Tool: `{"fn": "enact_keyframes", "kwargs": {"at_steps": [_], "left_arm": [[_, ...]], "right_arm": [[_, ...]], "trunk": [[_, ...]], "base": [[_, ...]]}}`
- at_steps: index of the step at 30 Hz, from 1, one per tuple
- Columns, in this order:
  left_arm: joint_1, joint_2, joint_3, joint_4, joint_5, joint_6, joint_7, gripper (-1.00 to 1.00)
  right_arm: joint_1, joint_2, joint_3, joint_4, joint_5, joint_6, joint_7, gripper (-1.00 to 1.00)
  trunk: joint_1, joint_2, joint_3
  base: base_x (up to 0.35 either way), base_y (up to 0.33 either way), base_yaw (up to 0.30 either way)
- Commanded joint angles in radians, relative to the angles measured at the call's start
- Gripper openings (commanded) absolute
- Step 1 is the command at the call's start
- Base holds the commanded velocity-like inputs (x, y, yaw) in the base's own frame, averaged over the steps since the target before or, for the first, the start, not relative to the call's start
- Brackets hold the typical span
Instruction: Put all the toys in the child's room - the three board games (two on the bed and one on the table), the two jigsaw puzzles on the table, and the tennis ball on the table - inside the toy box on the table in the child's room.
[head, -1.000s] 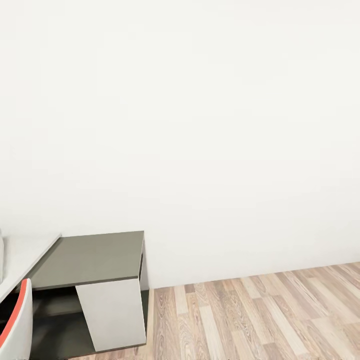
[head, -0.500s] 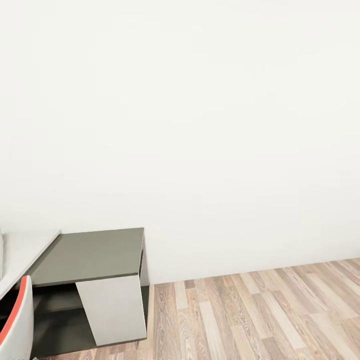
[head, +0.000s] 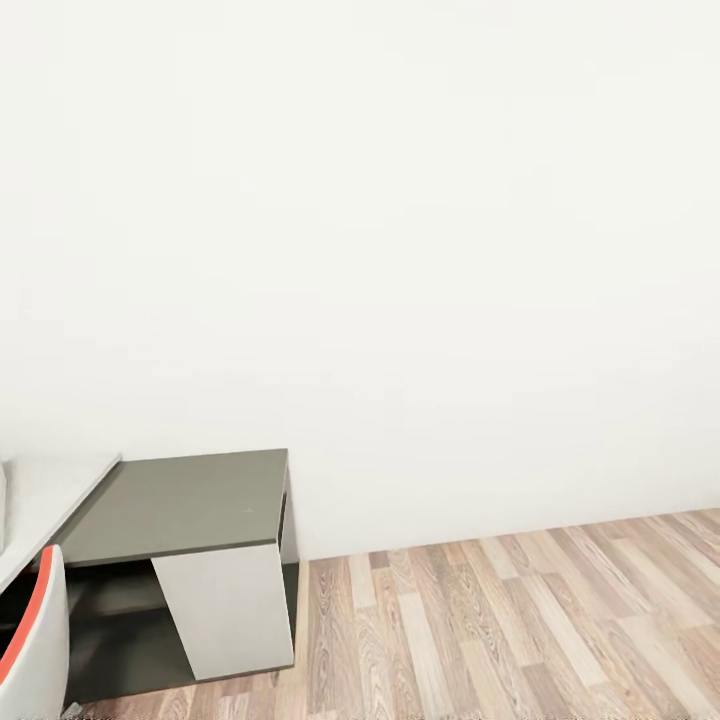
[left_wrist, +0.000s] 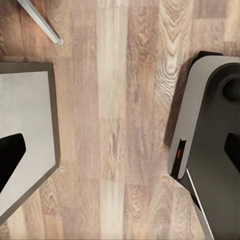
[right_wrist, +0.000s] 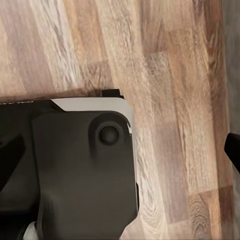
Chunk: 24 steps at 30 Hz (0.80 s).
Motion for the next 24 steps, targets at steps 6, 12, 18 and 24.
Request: {"fn": "enact_keyframes", "kwargs": {"at_steps": [6, 12, 18, 24], "left_arm": [[-0.001, -0.001, -0.009, 0.003, 0.008, -0.005, -0.001, 1.00], [-0.001, -0.001, -0.009, 0.003, 0.008, -0.004, 0.000, 1.00], [-0.001, -0.003, -0.010, 0.003, 0.008, -0.003, 0.000, 1.00], [-0.001, -0.013, -0.009, 0.003, 0.008, -0.002, 0.000, 1.00]], "right_arm": [[0.000, -0.001, -0.008, 0.001, 0.010, -0.002, -0.003, 1.00], [0.000, 0.000, -0.008, 0.001, 0.010, -0.001, -0.003, 1.00], [0.001, 0.000, -0.008, 0.001, 0.010, 0.000, -0.003, 1.00], [0.009, 0.001, -0.008, 0.001, 0.011, 0.000, -0.003, 1.00]], "trunk": [[0.000, -0.001, -0.010], [0.000, -0.001, -0.020], [0.000, -0.001, -0.030], [0.000, -0.001, -0.040]], "base": [[0.000, 0.000, 0.000], [0.000, 0.000, 0.000], [0.000, 0.000, 0.000], [0.000, 0.000, 0.000]]}}
